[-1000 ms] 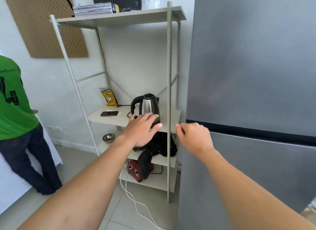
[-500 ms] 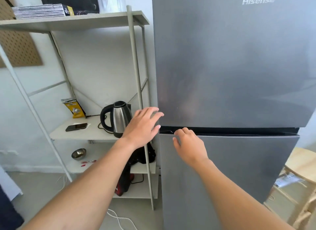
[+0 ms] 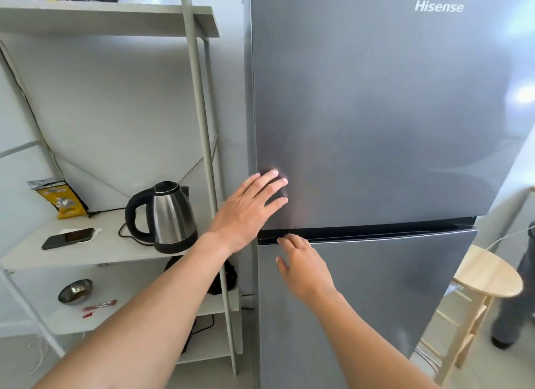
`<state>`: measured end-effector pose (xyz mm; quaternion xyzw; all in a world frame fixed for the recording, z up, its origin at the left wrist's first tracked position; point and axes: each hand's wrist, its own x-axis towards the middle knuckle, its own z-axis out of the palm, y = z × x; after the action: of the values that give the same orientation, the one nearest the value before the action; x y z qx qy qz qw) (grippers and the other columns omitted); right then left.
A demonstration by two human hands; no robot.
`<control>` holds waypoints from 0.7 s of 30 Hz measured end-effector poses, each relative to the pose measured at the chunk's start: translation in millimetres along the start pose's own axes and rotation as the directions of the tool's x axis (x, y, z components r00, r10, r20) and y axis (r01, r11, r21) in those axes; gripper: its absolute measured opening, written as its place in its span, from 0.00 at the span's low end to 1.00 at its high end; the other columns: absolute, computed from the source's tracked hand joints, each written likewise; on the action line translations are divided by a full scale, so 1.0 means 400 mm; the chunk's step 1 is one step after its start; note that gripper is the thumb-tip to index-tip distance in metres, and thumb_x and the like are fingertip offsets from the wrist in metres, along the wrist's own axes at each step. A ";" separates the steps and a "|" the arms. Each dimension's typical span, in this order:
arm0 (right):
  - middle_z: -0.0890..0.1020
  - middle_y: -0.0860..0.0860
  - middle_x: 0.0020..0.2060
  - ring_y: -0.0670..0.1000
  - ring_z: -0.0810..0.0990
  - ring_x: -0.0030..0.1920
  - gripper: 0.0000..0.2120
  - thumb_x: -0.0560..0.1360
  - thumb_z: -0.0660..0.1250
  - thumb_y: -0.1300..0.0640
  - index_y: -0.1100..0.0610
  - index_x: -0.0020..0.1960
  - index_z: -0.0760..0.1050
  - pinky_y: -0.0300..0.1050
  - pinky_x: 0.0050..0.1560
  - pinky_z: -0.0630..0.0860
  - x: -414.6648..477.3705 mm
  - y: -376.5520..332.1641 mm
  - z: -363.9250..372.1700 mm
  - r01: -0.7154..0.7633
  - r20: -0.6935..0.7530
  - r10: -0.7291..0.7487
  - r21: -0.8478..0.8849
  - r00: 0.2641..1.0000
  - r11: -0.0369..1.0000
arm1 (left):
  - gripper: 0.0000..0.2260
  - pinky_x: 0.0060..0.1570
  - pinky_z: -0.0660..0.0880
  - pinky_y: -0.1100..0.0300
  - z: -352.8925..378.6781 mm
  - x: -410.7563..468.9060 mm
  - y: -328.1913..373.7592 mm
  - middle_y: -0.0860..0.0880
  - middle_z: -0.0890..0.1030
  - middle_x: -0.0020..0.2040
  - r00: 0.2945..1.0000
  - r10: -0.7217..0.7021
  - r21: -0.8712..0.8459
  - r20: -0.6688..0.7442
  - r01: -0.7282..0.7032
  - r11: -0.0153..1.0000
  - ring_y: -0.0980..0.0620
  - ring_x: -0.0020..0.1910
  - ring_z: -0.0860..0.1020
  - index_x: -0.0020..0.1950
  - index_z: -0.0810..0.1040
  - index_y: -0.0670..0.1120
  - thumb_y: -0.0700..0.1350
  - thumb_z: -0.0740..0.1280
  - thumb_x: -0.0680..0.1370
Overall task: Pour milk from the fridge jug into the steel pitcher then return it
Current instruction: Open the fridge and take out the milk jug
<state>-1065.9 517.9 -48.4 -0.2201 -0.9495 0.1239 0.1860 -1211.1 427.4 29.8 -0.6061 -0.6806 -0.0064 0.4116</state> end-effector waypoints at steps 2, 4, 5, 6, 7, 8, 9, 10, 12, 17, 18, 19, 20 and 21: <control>0.67 0.49 0.72 0.50 0.62 0.73 0.22 0.81 0.57 0.52 0.55 0.75 0.63 0.44 0.67 0.65 0.005 0.002 0.008 -0.020 0.014 0.020 -0.010 1.000 1.000 | 0.30 0.77 0.54 0.47 0.020 -0.001 -0.007 0.45 0.64 0.78 1.000 0.023 0.021 -0.013 -0.022 1.000 0.42 0.79 0.57 0.72 0.71 0.50 0.37 0.74 0.72; 0.67 0.48 0.71 0.51 0.63 0.72 0.22 0.81 0.57 0.51 0.54 0.74 0.64 0.45 0.67 0.66 0.016 0.003 0.016 -0.049 0.009 0.049 -0.023 0.999 0.999 | 0.32 0.77 0.54 0.47 0.038 -0.003 -0.014 0.44 0.62 0.78 0.998 0.045 0.040 -0.045 -0.043 0.998 0.42 0.79 0.56 0.75 0.68 0.49 0.37 0.73 0.73; 0.68 0.48 0.70 0.51 0.64 0.71 0.22 0.81 0.57 0.51 0.54 0.74 0.64 0.45 0.66 0.66 0.023 0.001 0.018 -0.065 0.001 0.065 -0.031 0.998 0.997 | 0.33 0.77 0.55 0.46 0.046 -0.003 -0.016 0.44 0.61 0.78 0.996 0.055 0.045 -0.064 -0.053 0.998 0.41 0.79 0.56 0.76 0.66 0.49 0.37 0.73 0.74; 0.69 0.48 0.69 0.51 0.64 0.70 0.21 0.81 0.57 0.51 0.53 0.73 0.64 0.45 0.65 0.67 0.029 -0.001 0.021 -0.081 -0.001 0.081 -0.040 0.997 0.996 | 0.34 0.77 0.55 0.46 0.051 -0.004 -0.017 0.44 0.60 0.79 0.995 0.059 0.047 -0.082 -0.055 0.997 0.42 0.79 0.56 0.77 0.65 0.49 0.37 0.73 0.74; 0.69 0.48 0.68 0.51 0.65 0.70 0.21 0.81 0.57 0.51 0.53 0.73 0.64 0.45 0.64 0.67 0.035 -0.005 0.024 -0.096 0.000 0.096 -0.047 0.995 0.994 | 0.34 0.77 0.55 0.46 0.054 -0.005 -0.016 0.44 0.60 0.79 0.993 0.057 0.043 -0.102 -0.052 0.998 0.42 0.79 0.56 0.78 0.63 0.49 0.37 0.72 0.74; 0.70 0.48 0.67 0.51 0.65 0.70 0.21 0.81 0.57 0.51 0.54 0.73 0.65 0.45 0.63 0.68 0.040 -0.009 0.029 -0.115 -0.003 0.115 -0.048 0.993 0.992 | 0.35 0.77 0.56 0.46 0.058 -0.003 -0.015 0.44 0.59 0.79 0.991 0.054 0.037 -0.123 -0.050 0.998 0.42 0.79 0.56 0.79 0.63 0.49 0.37 0.72 0.74; 0.71 0.49 0.66 0.51 0.66 0.69 0.19 0.81 0.57 0.52 0.54 0.72 0.66 0.45 0.62 0.69 0.044 -0.013 0.033 -0.134 -0.012 0.133 -0.046 0.991 0.990 | 0.35 0.76 0.56 0.47 0.059 -0.002 -0.015 0.45 0.60 0.80 0.988 0.053 0.033 -0.145 -0.048 0.998 0.42 0.79 0.57 0.79 0.62 0.49 0.38 0.72 0.75; 0.72 0.49 0.65 0.51 0.67 0.68 0.18 0.82 0.57 0.53 0.55 0.70 0.67 0.45 0.59 0.71 0.048 -0.016 0.034 -0.156 -0.023 0.155 -0.040 0.988 0.987 | 0.34 0.76 0.57 0.47 0.062 0.001 -0.013 0.45 0.61 0.79 0.985 0.054 0.025 -0.166 -0.050 0.998 0.43 0.79 0.57 0.79 0.63 0.50 0.40 0.72 0.75; 0.73 0.50 0.63 0.52 0.68 0.65 0.15 0.81 0.58 0.56 0.56 0.67 0.69 0.45 0.52 0.73 0.056 -0.022 0.034 -0.189 -0.024 0.188 -0.045 0.982 0.981 | 0.33 0.76 0.57 0.47 0.063 0.003 -0.015 0.46 0.64 0.79 0.980 0.055 0.011 -0.191 -0.054 0.998 0.43 0.78 0.58 0.78 0.65 0.50 0.43 0.72 0.75; 0.73 0.51 0.60 0.52 0.69 0.61 0.14 0.78 0.62 0.65 0.57 0.62 0.70 0.44 0.43 0.70 0.073 -0.033 0.028 -0.232 -0.008 0.232 -0.084 0.973 0.969 | 0.33 0.76 0.57 0.48 0.068 0.002 -0.014 0.47 0.63 0.79 0.979 0.034 0.013 -0.201 -0.032 0.999 0.44 0.78 0.59 0.78 0.66 0.51 0.44 0.74 0.75; 0.73 0.51 0.60 0.52 0.69 0.61 0.14 0.78 0.62 0.65 0.57 0.63 0.70 0.44 0.43 0.70 0.071 -0.034 0.028 -0.233 -0.009 0.233 -0.085 0.973 0.969 | 0.33 0.76 0.56 0.48 0.070 0.001 -0.010 0.47 0.63 0.79 0.979 0.028 0.012 -0.202 -0.026 1.000 0.44 0.78 0.59 0.78 0.66 0.51 0.44 0.74 0.75; 0.73 0.52 0.60 0.52 0.69 0.62 0.15 0.78 0.62 0.65 0.58 0.63 0.70 0.44 0.44 0.71 0.068 -0.035 0.029 -0.230 -0.008 0.230 -0.084 0.973 0.970 | 0.34 0.77 0.56 0.49 0.073 -0.001 -0.006 0.47 0.63 0.79 0.979 0.021 0.011 -0.203 -0.020 1.000 0.44 0.78 0.59 0.78 0.65 0.51 0.44 0.74 0.75; 0.73 0.52 0.60 0.52 0.69 0.62 0.15 0.78 0.62 0.66 0.58 0.64 0.70 0.45 0.46 0.72 0.065 -0.034 0.029 -0.226 -0.007 0.226 -0.082 0.974 0.971 | 0.34 0.77 0.56 0.49 0.074 -0.001 -0.004 0.47 0.63 0.79 0.979 0.015 0.009 -0.205 -0.014 1.000 0.44 0.78 0.59 0.78 0.65 0.51 0.44 0.74 0.75; 0.73 0.52 0.61 0.52 0.69 0.62 0.16 0.78 0.62 0.66 0.58 0.64 0.70 0.46 0.47 0.73 0.064 -0.033 0.028 -0.221 -0.006 0.222 -0.080 0.975 0.972 | 0.34 0.77 0.56 0.48 0.076 -0.001 -0.003 0.47 0.63 0.79 0.978 0.012 0.005 -0.206 -0.011 1.000 0.44 0.78 0.59 0.78 0.65 0.51 0.44 0.74 0.74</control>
<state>-1096.8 516.5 -46.6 -0.3317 -0.9235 0.1061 0.1608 -1228.8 442.3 10.2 -0.6053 -0.6308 -0.0656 0.4811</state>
